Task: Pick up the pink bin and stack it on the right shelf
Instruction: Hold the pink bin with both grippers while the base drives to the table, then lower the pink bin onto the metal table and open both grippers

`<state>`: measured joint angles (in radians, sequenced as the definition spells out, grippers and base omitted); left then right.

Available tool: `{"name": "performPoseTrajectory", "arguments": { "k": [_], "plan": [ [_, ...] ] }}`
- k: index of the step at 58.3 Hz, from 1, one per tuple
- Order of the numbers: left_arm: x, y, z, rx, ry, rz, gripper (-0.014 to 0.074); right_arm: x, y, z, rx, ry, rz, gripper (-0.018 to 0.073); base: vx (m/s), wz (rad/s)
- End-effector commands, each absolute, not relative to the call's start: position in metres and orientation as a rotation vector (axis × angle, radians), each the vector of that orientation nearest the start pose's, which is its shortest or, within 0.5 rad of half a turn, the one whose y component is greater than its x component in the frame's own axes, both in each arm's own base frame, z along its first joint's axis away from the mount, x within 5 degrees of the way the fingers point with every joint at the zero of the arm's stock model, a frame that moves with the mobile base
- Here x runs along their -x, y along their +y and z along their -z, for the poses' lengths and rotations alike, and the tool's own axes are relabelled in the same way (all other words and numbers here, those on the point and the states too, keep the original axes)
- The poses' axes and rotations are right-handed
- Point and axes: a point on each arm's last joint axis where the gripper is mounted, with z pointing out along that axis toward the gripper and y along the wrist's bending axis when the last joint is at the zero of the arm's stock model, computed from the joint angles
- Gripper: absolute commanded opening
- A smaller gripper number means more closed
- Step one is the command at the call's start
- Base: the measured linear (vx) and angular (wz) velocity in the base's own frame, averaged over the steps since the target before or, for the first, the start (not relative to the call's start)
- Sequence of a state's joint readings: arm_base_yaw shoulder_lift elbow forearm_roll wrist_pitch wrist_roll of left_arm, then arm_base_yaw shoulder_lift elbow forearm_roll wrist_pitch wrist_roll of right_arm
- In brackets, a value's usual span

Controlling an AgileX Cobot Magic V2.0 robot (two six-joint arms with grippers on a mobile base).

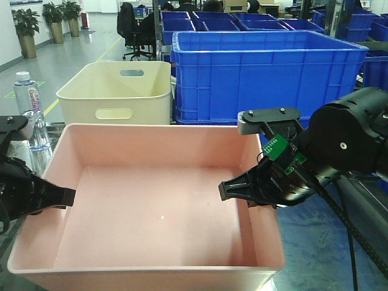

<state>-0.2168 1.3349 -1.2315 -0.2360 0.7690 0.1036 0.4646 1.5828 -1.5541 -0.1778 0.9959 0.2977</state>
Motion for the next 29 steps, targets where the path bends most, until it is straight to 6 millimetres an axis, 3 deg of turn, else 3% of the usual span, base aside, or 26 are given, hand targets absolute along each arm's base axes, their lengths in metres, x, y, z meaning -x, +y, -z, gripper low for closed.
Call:
{"name": "performPoseTrajectory", "arguments": {
  "k": [1,29],
  "plan": [
    [-0.2703,-0.0765,-0.3908,-0.247,2.185,0.357,-0.0001,-0.3110,0.1349,-0.3987,0.290,2.325,-0.075,-0.0008,0.00,0.00],
    [-0.2734,-0.0772,-0.3830,-0.250,2.220,0.354,-0.0001,-0.3156,0.1385,-0.3960,0.289,2.311,-0.099,-0.0008,0.00,0.00]
  ]
}}
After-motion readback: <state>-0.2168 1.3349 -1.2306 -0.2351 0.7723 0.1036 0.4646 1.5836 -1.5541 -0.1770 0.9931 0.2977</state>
